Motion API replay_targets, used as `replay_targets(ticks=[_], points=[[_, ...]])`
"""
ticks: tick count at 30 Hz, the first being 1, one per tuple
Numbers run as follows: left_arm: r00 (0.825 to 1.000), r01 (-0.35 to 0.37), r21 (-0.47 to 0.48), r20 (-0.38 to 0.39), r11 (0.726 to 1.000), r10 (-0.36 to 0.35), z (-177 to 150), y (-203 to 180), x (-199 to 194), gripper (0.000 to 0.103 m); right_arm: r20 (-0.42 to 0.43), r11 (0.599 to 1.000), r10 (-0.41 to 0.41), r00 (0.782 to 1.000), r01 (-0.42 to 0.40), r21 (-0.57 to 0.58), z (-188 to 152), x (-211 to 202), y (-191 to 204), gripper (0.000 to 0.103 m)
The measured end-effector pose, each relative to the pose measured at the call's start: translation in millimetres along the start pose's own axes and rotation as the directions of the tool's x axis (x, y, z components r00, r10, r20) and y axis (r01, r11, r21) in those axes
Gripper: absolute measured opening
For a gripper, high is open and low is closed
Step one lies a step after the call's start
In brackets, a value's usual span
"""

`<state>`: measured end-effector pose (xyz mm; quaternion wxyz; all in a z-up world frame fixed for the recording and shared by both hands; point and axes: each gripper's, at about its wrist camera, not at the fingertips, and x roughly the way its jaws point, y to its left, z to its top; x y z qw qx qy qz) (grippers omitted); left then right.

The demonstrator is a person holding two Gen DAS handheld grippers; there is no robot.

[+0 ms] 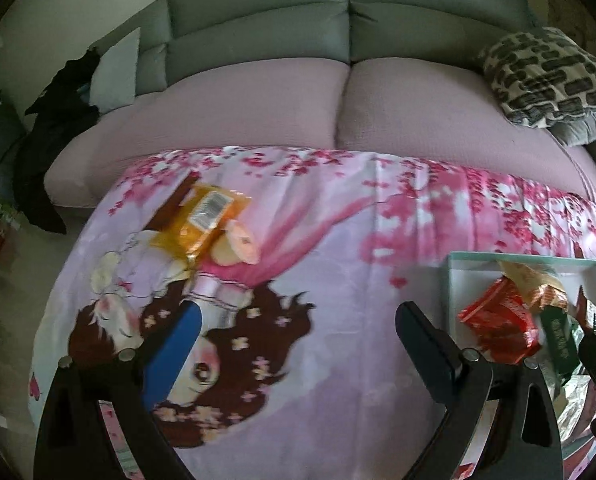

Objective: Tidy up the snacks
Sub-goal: 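Move both open grippers back toward the orange bread bag and pudding cup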

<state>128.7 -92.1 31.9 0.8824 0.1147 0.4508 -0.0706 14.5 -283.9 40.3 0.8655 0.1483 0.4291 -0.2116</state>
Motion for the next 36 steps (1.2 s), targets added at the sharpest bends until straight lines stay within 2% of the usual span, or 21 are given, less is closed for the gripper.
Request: replay_targets(ticks=[6,12,19,26,30,34,36], points=[[0.998,-0.064,-0.007,0.002,0.998,0.064,-4.1,37.2,0.0,0.098,-0.009,0.998,0.009,1.0,-0.009,-0.069,-2.2,1.9,33.5,0.103],[0.998,-0.063,-0.051,-0.015,0.997,0.062,-9.4,74.7,5.7,0.098,-0.023,0.994,0.019,1.0,-0.022,-0.11,-6.8,4.7,62.1,0.103],[0.998,-0.043,-0.124,-0.042,0.991,0.038,-11.2,114.2,16.5,0.098,-0.04,0.987,0.06,0.997,-0.065,-0.146,-14.3,9.2,95.4,0.103],[0.998,0.013,-0.2,-0.052,0.98,-0.024,-9.5,147.2,28.6,0.098,-0.034,0.98,0.076,0.997,-0.081,-0.183,-14.7,11.7,125.9,0.103],[0.997,0.039,-0.232,-0.05,0.972,-0.052,-1.1,166.1,39.7,0.098,-0.04,0.973,0.13,0.991,-0.135,-0.186,-9.0,17.1,145.8,0.103],[0.996,0.061,-0.204,-0.044,0.977,-0.071,2.3,179.4,53.1,0.098,-0.049,0.963,0.192,0.98,-0.197,-0.182,-3.0,29.2,169.0,0.103],[0.994,0.097,-0.219,-0.034,0.971,-0.107,5.2,187.6,60.8,0.098,-0.059,0.951,0.234,0.97,-0.241,-0.193,-0.7,38.7,184.0,0.103]])
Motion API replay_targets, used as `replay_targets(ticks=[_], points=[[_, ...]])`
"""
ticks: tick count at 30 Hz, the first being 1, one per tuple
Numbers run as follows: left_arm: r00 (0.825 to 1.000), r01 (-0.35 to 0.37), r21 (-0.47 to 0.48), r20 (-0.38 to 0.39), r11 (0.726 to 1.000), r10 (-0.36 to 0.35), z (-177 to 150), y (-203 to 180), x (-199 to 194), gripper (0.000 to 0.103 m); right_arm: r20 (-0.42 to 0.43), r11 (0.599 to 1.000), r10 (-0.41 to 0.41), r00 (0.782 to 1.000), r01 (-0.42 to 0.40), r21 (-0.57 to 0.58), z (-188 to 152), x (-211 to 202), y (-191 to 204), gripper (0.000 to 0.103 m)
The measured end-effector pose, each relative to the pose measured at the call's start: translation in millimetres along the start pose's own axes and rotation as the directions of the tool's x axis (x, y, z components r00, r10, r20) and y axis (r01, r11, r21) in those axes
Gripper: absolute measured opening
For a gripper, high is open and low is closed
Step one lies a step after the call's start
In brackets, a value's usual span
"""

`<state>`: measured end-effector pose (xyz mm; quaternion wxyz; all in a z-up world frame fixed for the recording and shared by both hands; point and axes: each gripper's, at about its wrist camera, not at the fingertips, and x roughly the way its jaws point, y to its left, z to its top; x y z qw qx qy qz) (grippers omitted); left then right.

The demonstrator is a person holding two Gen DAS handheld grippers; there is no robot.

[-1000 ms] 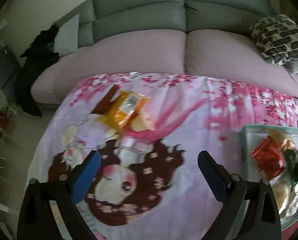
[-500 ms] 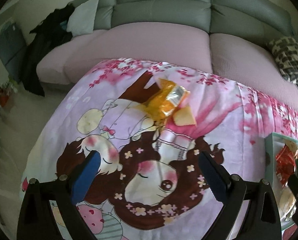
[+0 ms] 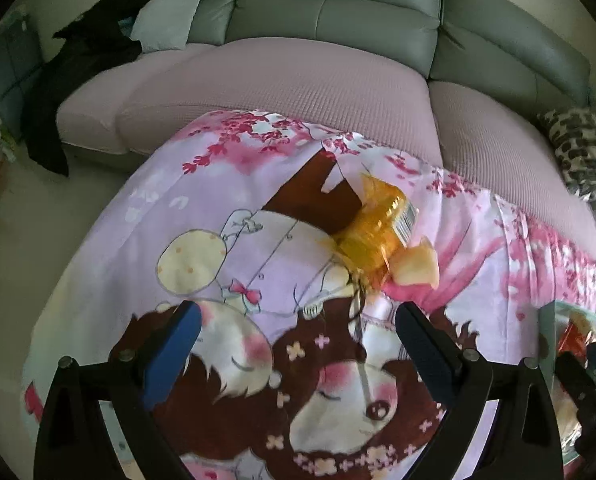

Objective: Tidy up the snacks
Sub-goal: 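Move both open grippers back toward the orange bread bag and pudding cup, then grasp the orange bread bag with the left gripper while the right grasps the pudding cup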

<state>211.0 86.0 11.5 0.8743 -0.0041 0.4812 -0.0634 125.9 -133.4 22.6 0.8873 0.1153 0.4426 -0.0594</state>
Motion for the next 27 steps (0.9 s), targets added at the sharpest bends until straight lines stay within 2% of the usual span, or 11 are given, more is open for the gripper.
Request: replay_targets(ticks=[3,7,11,14,19,22,25,27], points=[[0.998,0.062,-0.012,-0.005,0.998,-0.063,10.2,6.7,12.4,0.098,-0.025,0.998,0.051,0.998,-0.052,-0.04,6.8,23.0,18.7,0.103],[0.994,0.104,0.021,-0.023,0.994,-0.103,23.9,3.5,27.6,0.098,-0.037,0.993,0.057,0.998,-0.06,-0.106,12.2,50.3,41.7,0.103],[0.985,0.17,0.051,-0.037,0.984,-0.168,36.9,-2.7,38.1,0.096,-0.054,0.987,0.071,0.996,-0.078,-0.142,17.7,75.6,56.7,0.093],[0.984,0.172,0.078,-0.052,0.982,-0.168,44.8,-8.3,48.7,0.093,-0.061,0.978,0.074,0.995,-0.084,-0.19,19.1,91.4,67.4,0.088],[0.979,0.19,0.134,-0.096,0.973,-0.178,48.1,-20.8,66.0,0.092,-0.075,0.966,0.088,0.993,-0.104,-0.237,17.7,109.8,81.5,0.085],[0.975,0.203,0.142,-0.125,0.969,-0.186,49.2,-26.3,78.3,0.092,-0.074,0.96,0.088,0.993,-0.105,-0.259,18.0,117.0,86.9,0.074],[0.97,0.212,0.142,-0.146,0.967,-0.192,50.2,-30.2,89.8,0.092,-0.067,0.959,0.094,0.993,-0.108,-0.264,19.9,122.5,88.9,0.072],[0.966,0.225,0.135,-0.158,0.965,-0.203,50.6,-32.1,96.6,0.091,-0.064,0.958,0.103,0.993,-0.117,-0.263,21.0,124.1,87.7,0.061]])
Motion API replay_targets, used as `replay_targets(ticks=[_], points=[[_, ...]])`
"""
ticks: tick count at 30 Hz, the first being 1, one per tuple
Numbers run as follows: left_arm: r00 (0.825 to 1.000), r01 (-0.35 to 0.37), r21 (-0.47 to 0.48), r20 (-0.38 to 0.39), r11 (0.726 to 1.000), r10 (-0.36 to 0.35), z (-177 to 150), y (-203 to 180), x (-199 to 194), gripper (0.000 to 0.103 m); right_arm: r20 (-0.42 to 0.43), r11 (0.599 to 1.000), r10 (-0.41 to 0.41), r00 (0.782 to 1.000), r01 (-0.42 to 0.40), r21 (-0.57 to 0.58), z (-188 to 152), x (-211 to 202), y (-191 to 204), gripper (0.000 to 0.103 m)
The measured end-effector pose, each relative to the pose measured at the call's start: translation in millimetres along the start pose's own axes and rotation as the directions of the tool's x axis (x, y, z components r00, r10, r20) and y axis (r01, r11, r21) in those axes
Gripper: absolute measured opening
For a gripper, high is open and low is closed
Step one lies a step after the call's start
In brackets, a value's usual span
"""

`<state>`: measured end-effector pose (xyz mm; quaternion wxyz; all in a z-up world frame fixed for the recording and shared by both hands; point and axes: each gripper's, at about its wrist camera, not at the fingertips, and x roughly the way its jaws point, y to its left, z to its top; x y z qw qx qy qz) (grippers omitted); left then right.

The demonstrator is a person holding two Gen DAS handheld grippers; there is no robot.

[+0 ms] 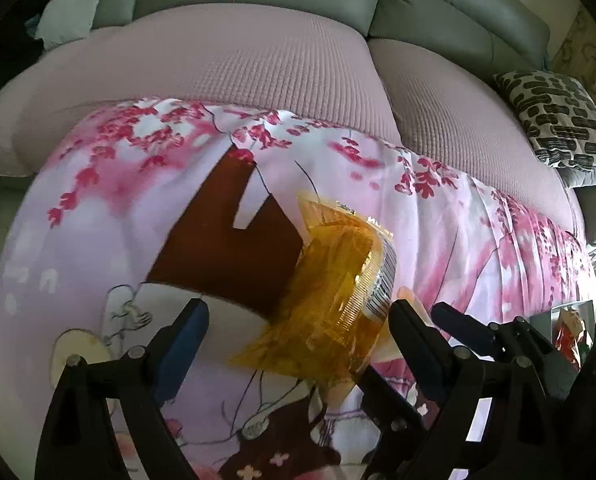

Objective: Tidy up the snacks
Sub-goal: 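Grasp the orange bread bag with the left gripper while the right grasps the pudding cup, then carry the orange bread bag and pudding cup over the tray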

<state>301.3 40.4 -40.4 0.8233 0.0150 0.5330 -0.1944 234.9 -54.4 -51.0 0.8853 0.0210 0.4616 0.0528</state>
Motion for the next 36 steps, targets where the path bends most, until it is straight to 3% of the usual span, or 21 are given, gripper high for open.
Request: replay_targets(ticks=[2,5,9,10,23,36], points=[[1.0,0.028,-0.011,-0.007,1.0,-0.028,0.9,0.4,4.2,0.081,0.001,1.0,0.015,1.0,-0.015,0.008,0.2,1.7,-0.2,0.049],[0.999,0.037,-0.019,-0.005,0.999,-0.037,2.1,-1.2,5.9,0.075,0.007,0.999,0.029,1.0,-0.029,0.017,-0.8,1.6,-0.7,0.049],[0.998,0.068,-0.032,0.005,0.997,-0.068,1.9,-1.8,2.3,0.045,0.013,0.999,0.034,0.999,-0.034,0.029,-3.6,-5.1,-3.0,0.047],[0.998,0.067,-0.039,0.004,0.997,-0.067,1.6,-1.4,1.6,0.044,0.017,0.999,0.036,0.999,-0.036,0.03,-4.3,-8.4,-3.5,0.045],[0.996,0.046,-0.156,0.078,0.987,-0.034,-26.3,-6.3,-42.7,0.04,0.069,0.995,0.027,0.997,-0.033,0.092,-21.2,-63.3,-18.4,0.044],[0.983,0.049,-0.214,0.186,0.976,-0.009,-60.4,-42.1,-97.5,0.04,0.146,0.973,0.011,0.989,-0.044,0.226,-64.8,-139.0,-45.9,0.044]])
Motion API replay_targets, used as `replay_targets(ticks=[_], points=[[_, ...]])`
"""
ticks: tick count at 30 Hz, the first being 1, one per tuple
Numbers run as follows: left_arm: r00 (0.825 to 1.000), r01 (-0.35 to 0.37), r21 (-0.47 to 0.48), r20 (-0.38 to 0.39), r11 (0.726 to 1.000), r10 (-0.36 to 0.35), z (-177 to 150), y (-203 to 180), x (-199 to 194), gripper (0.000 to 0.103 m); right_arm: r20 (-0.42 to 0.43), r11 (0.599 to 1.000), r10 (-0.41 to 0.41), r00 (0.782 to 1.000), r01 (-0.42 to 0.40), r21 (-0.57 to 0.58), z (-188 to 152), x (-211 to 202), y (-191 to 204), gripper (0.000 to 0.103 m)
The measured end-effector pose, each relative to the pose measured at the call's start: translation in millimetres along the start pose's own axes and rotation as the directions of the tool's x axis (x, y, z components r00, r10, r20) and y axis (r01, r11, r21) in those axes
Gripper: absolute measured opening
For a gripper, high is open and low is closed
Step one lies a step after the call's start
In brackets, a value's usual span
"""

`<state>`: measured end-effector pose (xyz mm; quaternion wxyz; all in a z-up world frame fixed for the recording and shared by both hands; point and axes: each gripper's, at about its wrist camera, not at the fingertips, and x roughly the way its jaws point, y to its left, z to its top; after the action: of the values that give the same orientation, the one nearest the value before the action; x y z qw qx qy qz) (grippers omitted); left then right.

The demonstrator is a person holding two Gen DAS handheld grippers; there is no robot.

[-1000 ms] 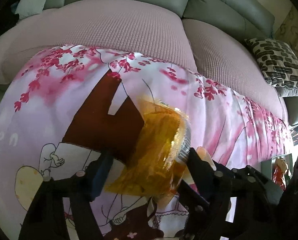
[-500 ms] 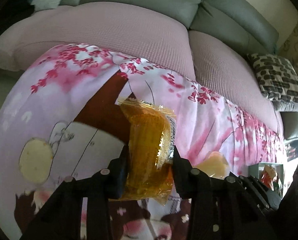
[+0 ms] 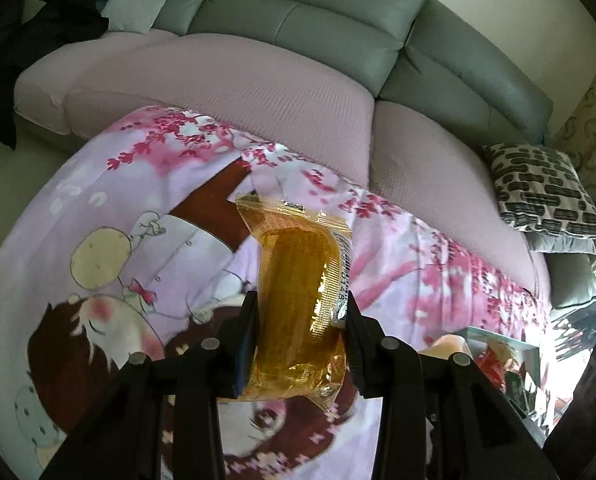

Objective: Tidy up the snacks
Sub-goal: 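Carry the orange bread bag and pudding cup over the tray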

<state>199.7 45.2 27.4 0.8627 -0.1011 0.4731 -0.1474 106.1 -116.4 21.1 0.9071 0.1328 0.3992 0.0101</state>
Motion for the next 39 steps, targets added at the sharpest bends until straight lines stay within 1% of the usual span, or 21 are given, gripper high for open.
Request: replay_targets(ticks=[4,7,10,14,17,22,27,32,35,39], points=[[1.0,0.011,0.003,0.0,1.0,-0.011,-11.6,-14.9,-8.8,0.04,0.039,0.999,-0.031,0.999,0.03,0.038,-5.9,-25.6,-15.6,0.044],[1.0,-0.011,0.026,0.003,1.0,0.011,-19.7,-27.2,-11.7,0.04,0.07,0.995,-0.07,0.995,0.065,0.072,-9.6,-46.7,-32.3,0.044],[1.0,-0.004,0.04,0.0,0.999,0.004,-26.6,-38.7,-14.4,0.04,0.1,0.99,-0.086,0.991,0.074,0.119,-14.3,-68.4,-50.1,0.044],[1.0,0.005,0.066,0.015,0.998,-0.006,-35.1,-58.1,-22.5,0.04,0.126,0.985,-0.103,0.987,0.084,0.153,-20.5,-88.5,-69.3,0.044],[1.0,0.02,0.078,0.016,0.997,-0.022,-42.7,-73.0,-24.2,0.04,0.133,0.979,-0.112,0.985,0.087,0.183,-23.6,-96.9,-84.0,0.044],[0.999,0.029,0.129,0.016,0.991,-0.031,-51.1,-97.8,-25.1,0.04,0.15,0.967,-0.12,0.981,0.081,0.241,-26.7,-111.0,-108.0,0.044],[0.999,0.05,0.197,0.002,0.979,-0.052,-61.1,-125.6,-22.8,0.04,0.162,0.946,-0.165,0.973,0.11,0.304,-31.4,-123.9,-138.5,0.044],[0.992,0.119,0.269,-0.062,0.956,-0.107,-78.9,-156.7,-12.6,0.04,0.157,0.911,-0.233,0.96,0.159,0.379,-38.2,-138.3,-173.8,0.044],[0.989,0.136,0.324,-0.097,0.936,-0.11,-92.2,-177.1,-5.0,0.04,0.152,0.893,-0.264,0.952,0.182,0.412,-43.3,-145.1,-190.2,0.044],[0.986,0.143,0.365,-0.134,0.92,-0.101,-106.0,-192.9,4.3,0.04,0.127,0.87,-0.286,0.95,0.202,0.449,-50.2,-146.5,-207.6,0.044]])
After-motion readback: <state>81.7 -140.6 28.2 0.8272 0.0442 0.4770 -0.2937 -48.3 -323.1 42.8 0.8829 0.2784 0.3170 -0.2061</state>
